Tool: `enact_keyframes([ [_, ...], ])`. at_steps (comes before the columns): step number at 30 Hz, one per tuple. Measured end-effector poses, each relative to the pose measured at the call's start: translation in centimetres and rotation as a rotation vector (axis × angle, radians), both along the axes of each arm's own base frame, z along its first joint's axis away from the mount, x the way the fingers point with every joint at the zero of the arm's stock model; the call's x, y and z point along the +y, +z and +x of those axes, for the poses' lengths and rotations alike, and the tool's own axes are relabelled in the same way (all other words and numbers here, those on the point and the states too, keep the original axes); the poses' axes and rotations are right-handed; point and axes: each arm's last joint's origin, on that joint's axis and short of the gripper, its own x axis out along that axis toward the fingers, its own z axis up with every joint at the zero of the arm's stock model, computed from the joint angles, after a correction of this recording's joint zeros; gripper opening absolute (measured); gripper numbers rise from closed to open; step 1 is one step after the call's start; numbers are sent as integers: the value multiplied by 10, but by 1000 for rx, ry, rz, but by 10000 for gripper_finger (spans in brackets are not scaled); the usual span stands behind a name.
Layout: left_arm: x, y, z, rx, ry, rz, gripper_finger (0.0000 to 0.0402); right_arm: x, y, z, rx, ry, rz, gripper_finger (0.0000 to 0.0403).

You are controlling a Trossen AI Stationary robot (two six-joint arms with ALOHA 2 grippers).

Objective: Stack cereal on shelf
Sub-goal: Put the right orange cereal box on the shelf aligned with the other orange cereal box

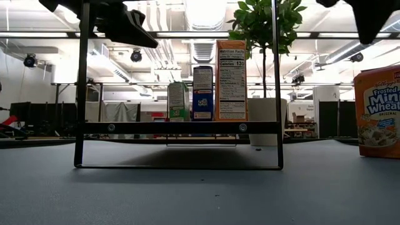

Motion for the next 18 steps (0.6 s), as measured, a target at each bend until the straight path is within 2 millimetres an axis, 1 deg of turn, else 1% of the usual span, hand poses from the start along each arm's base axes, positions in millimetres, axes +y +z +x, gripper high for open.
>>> enact_keyframes([
  [3,0,0,0,1,0,0,0,3,-4,-2,20,-18,3,31],
  [6,0,0,0,1,0,0,0,5,-8,-3,41,-34,23,67],
  [13,0,0,0,2,0,0,0,4,-13,-4,56,-41,13,186],
  [18,0,0,0,3,0,0,0,4,-28,-5,76,-30,3,263],
])
